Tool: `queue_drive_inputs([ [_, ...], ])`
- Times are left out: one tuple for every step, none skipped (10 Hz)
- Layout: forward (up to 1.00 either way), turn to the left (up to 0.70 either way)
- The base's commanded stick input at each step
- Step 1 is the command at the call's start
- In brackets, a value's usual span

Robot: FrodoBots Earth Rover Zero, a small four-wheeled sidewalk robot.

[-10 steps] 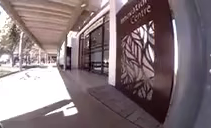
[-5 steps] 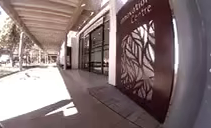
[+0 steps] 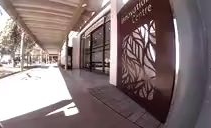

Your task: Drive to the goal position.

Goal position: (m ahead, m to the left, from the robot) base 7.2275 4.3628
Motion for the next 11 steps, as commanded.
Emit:
queue_drive_inputs([
  [0.0,0.7],
  [0.0,0.7],
  [0.0,0.7],
  [0.0,0.7],
  [0.0,0.7],
  [0.0,0.7],
  [0.0,0.7],
  [0.0,0.7],
  [0.0,0.7],
  [0.0,0.7],
  [0.0,0.7],
])
